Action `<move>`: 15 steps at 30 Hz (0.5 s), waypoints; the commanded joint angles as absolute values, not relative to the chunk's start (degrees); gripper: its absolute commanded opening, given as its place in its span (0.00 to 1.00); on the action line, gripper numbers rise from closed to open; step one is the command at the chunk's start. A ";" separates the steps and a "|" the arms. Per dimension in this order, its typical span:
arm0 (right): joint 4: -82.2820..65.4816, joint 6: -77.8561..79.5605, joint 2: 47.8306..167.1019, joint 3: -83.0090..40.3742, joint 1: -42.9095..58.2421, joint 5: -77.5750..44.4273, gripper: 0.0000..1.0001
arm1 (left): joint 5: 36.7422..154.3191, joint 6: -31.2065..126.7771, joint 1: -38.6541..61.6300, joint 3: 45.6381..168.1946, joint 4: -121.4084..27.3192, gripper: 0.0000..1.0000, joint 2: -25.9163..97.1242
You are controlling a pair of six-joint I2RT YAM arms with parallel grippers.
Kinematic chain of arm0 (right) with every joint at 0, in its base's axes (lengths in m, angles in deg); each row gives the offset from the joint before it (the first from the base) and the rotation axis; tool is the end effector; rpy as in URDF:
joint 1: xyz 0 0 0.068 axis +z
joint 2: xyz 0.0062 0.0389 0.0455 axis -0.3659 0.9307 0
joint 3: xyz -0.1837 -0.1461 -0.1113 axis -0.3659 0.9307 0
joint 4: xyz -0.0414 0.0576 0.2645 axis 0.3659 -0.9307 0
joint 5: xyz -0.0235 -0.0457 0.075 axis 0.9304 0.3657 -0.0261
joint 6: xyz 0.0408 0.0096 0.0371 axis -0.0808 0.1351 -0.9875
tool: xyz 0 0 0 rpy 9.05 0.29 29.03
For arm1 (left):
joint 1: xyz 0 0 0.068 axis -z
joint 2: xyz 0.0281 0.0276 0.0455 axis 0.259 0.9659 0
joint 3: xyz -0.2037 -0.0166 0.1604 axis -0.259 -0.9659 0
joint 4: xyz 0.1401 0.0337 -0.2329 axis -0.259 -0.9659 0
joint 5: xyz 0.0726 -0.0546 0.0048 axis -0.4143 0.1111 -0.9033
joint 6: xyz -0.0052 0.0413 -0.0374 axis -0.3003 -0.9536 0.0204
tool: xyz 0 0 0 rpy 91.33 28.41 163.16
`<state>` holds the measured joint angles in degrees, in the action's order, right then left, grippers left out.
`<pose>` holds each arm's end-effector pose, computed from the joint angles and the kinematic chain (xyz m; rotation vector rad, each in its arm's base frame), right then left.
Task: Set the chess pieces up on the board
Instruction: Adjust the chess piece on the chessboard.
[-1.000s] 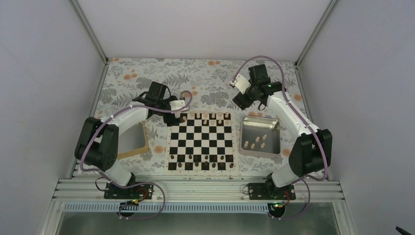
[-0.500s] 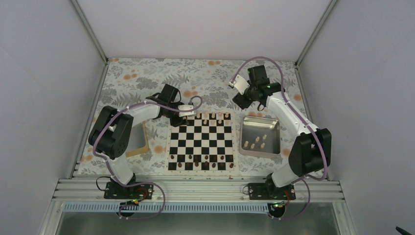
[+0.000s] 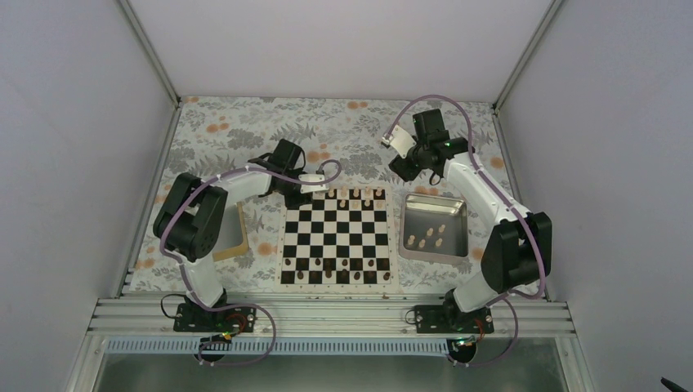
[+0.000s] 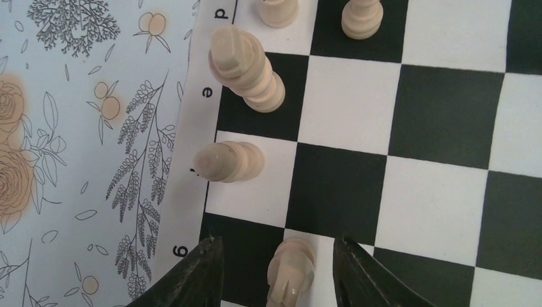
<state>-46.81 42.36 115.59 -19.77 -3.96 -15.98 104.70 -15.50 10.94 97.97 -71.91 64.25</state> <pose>0.3298 0.1090 0.2635 -1.1468 2.2274 0.0314 0.3229 -0.1700 0.1338 1.7136 1.9790 -0.2540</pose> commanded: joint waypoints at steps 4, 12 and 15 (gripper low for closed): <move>-46.15 42.46 115.95 -18.87 -3.93 -16.98 0.62 | 101.52 -16.29 11.71 99.99 -75.00 0.39 65.32; -46.20 42.52 115.87 -18.84 -3.92 -17.02 0.61 | 101.16 -15.92 11.88 101.44 -77.10 0.30 66.63; -46.31 42.50 115.95 -18.82 -3.97 -17.02 0.61 | 101.31 -15.74 11.86 101.52 -76.77 0.29 66.41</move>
<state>-46.81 42.36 115.70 -19.77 -3.92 -15.98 101.18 -15.67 11.49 99.98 -75.98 65.65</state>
